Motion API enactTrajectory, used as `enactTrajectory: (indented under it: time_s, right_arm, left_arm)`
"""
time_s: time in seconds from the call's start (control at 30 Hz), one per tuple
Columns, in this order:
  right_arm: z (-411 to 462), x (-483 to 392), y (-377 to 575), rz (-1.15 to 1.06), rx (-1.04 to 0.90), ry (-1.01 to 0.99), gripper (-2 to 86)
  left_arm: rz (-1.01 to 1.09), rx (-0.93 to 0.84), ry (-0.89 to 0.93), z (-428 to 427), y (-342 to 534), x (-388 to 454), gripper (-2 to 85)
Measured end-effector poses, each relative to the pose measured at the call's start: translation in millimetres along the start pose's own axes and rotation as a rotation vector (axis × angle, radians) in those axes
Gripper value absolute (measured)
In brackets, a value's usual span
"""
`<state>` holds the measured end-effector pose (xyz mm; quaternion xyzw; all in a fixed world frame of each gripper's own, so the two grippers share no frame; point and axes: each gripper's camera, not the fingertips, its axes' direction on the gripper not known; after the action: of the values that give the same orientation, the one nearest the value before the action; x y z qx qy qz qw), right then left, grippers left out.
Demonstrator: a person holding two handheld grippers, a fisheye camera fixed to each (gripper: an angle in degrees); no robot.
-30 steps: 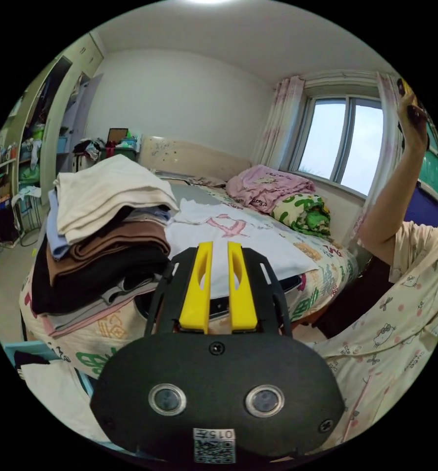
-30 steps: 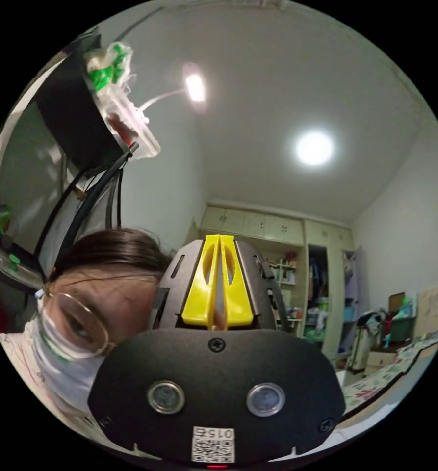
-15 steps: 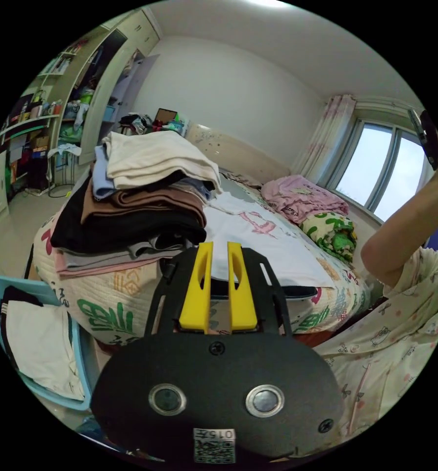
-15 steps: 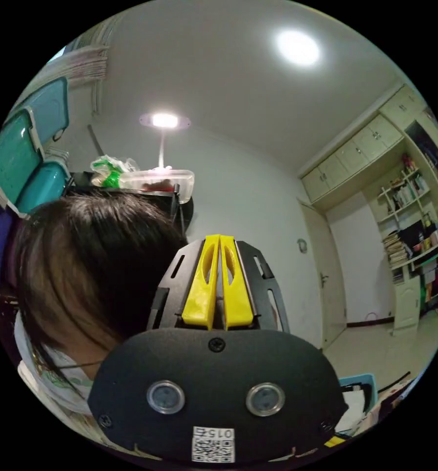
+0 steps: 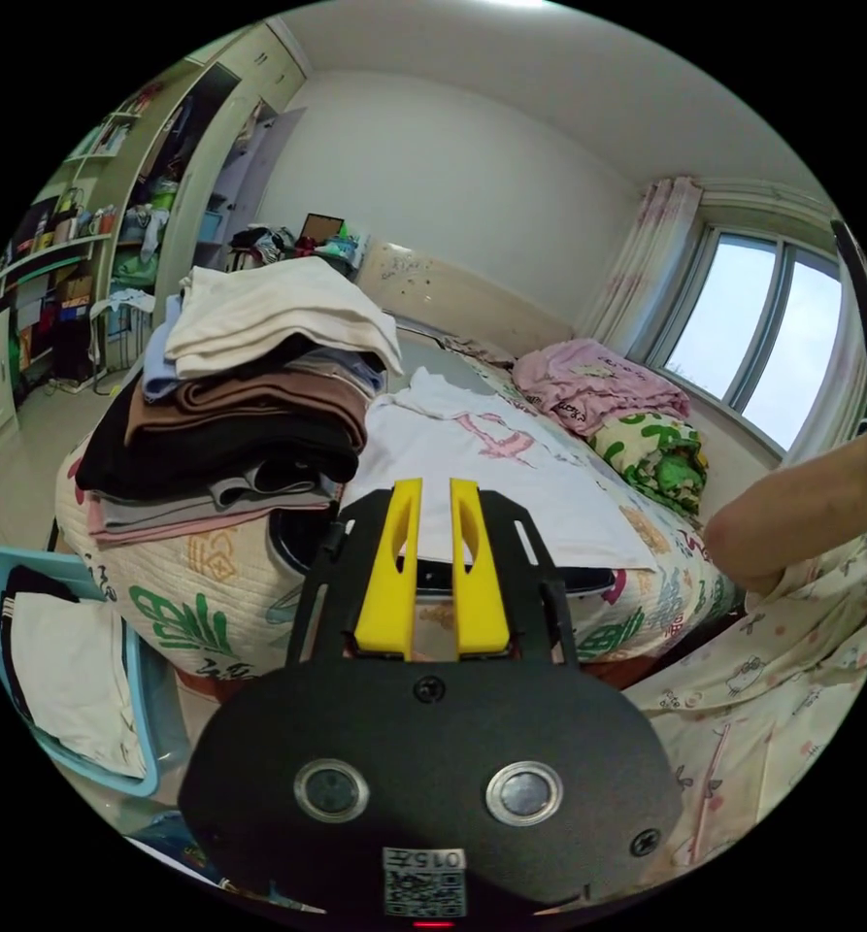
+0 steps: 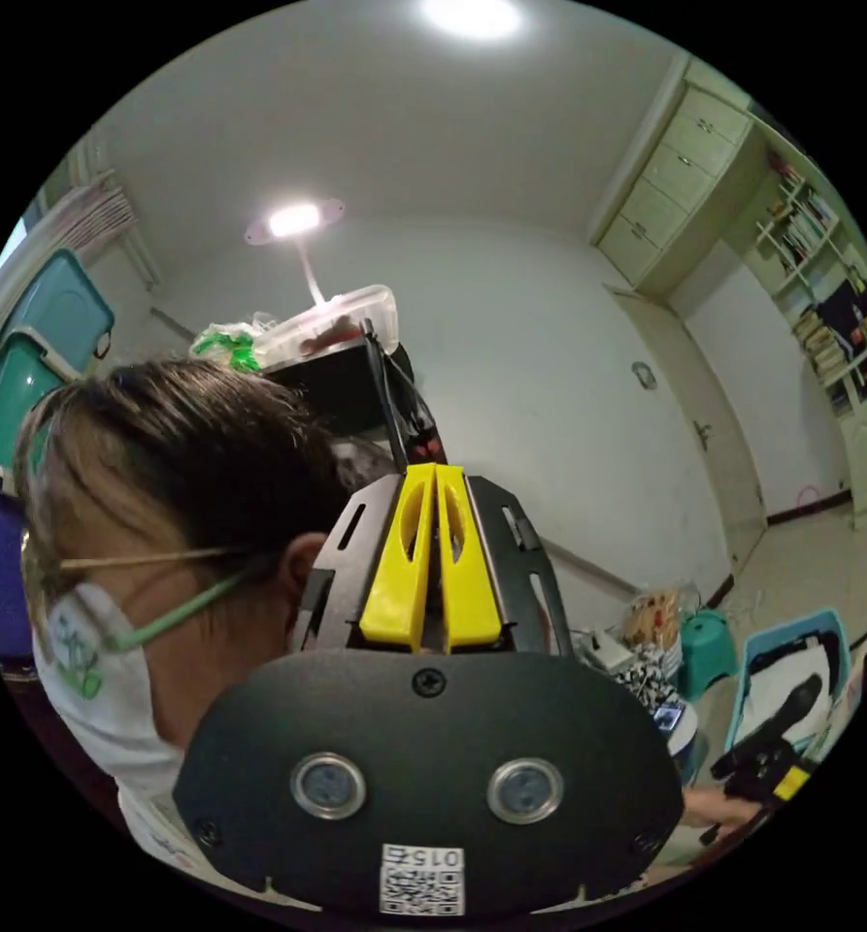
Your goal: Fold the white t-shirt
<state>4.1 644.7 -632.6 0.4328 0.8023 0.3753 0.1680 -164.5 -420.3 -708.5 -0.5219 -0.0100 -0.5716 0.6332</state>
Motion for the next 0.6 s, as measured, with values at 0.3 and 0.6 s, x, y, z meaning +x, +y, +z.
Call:
enactTrajectory:
  time_s: [0.3,0.6]
  right_arm:
    - [-225.5,-28.7,129.4,0.090,0.259,1.207,3.4]
    - [-314.0,-134.4,262.0,0.551,0.513,2.197,11.1]
  left_arm:
    - [-0.026,-0.029,-0.098,22.2,5.9,-4.2,8.4]
    - [-0.114,-0.128,-0.192,77.4,-11.9,-16.2,11.3]
